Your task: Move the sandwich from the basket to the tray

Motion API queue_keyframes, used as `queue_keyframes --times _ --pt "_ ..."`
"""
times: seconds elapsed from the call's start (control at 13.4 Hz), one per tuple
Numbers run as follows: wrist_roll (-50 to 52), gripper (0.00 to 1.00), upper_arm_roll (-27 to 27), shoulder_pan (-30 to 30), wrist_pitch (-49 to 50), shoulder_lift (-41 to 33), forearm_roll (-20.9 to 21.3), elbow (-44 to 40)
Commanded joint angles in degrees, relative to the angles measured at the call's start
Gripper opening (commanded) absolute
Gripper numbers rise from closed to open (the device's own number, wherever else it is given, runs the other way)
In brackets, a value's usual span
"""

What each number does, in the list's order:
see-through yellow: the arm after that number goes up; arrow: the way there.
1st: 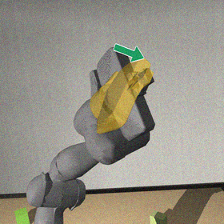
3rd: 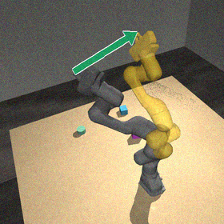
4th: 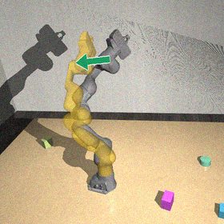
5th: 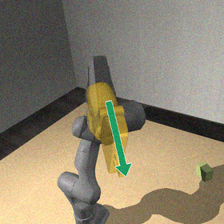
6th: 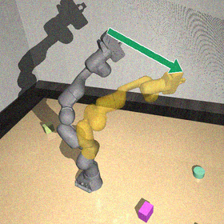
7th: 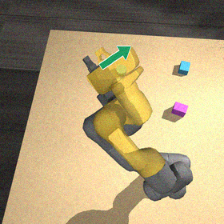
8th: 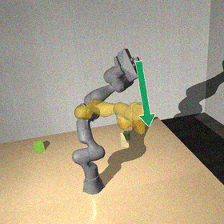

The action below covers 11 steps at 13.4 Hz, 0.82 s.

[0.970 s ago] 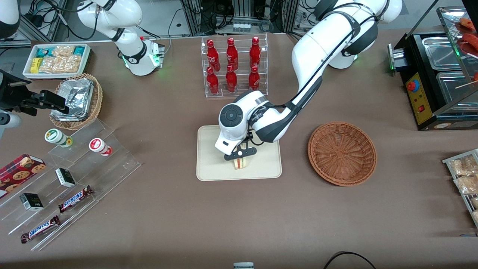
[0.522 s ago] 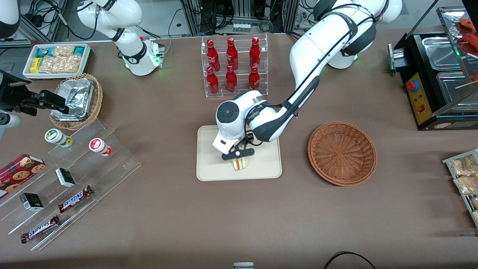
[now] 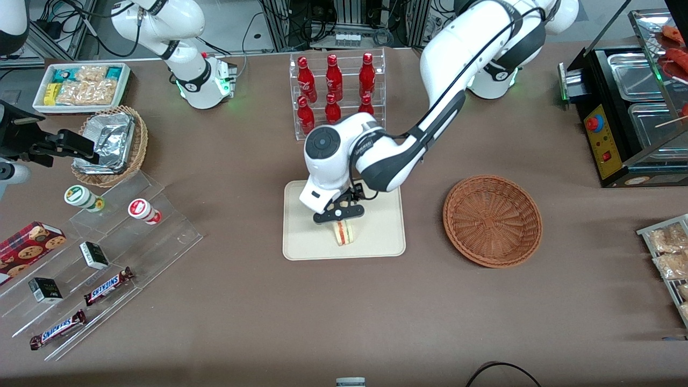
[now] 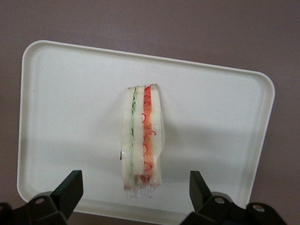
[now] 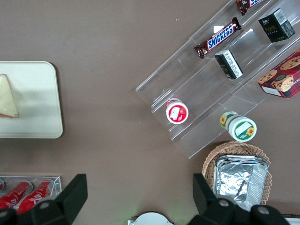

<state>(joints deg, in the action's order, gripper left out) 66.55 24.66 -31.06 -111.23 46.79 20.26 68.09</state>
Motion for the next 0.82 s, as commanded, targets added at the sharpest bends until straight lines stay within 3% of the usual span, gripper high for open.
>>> queue_keyframes --times 0.0,0.3,0.75 --pt "0.0 1.00 -0.1 2.7 4.4 -3.5 -2.3 0.9" --pt "-6.4 1.00 0.0 9.2 8.0 -10.5 -7.0 7.2" --pt "-18.4 1.00 0.1 20.8 7.9 -23.7 -9.1 22.1"
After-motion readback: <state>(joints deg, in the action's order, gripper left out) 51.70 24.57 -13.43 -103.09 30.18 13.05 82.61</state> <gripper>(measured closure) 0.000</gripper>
